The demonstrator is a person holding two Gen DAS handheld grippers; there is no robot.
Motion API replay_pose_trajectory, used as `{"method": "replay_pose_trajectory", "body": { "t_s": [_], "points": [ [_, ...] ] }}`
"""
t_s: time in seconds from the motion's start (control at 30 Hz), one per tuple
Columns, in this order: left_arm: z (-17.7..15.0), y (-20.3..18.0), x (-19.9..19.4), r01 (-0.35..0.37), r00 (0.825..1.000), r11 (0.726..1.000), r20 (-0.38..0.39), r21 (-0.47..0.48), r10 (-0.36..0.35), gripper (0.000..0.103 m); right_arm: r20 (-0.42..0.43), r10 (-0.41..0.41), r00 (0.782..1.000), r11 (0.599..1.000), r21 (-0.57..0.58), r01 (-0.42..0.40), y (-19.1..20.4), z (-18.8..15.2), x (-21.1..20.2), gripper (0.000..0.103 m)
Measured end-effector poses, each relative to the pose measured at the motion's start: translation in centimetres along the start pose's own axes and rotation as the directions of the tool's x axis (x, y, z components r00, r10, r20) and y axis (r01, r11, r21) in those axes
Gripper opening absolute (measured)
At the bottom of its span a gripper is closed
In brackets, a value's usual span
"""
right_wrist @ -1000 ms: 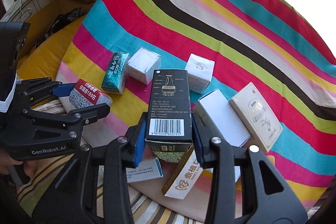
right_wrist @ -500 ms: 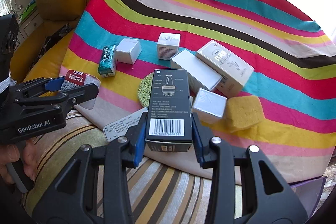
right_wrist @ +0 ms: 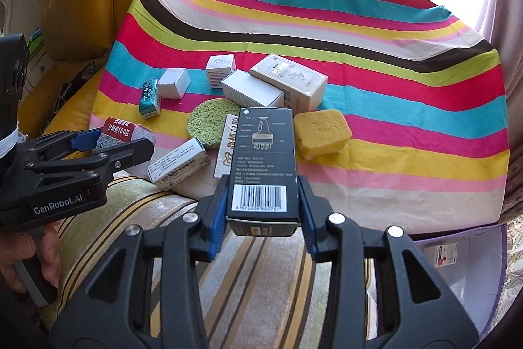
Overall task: Organize objects
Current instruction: 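Carry the black box and red QR-code pack over the purple-rimmed box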
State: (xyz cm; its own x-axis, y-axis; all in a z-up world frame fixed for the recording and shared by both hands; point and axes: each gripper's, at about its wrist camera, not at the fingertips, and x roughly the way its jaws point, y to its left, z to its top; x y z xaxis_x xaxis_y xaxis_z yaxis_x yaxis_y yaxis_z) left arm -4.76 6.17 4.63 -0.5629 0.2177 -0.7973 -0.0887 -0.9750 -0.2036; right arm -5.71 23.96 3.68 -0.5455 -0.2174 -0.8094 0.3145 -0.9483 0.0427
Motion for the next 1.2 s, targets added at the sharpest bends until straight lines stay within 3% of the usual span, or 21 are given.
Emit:
{"method": "replay_pose_trajectory", "body": {
  "t_s": [0.63, 1.2],
  "points": [
    [-1.5, -10.1, -0.3, 0.134, 0.991, 0.975, -0.045, 0.175, -0.128, 0.061, 0.041, -0.164, 0.986, 0.972, 0.175, 0.155, -9.0, -6.2, -7.3, 0.043],
    [-3.9, -20.8, 1.1, 0.285, 0.955, 0.897, -0.175, 0.337, -0.238, 0.061, -0.027, -0.342, 0.939, 0.880, 0.340, 0.331, -18.7, -13.6, -11.7, 0.043]
  ]
}}
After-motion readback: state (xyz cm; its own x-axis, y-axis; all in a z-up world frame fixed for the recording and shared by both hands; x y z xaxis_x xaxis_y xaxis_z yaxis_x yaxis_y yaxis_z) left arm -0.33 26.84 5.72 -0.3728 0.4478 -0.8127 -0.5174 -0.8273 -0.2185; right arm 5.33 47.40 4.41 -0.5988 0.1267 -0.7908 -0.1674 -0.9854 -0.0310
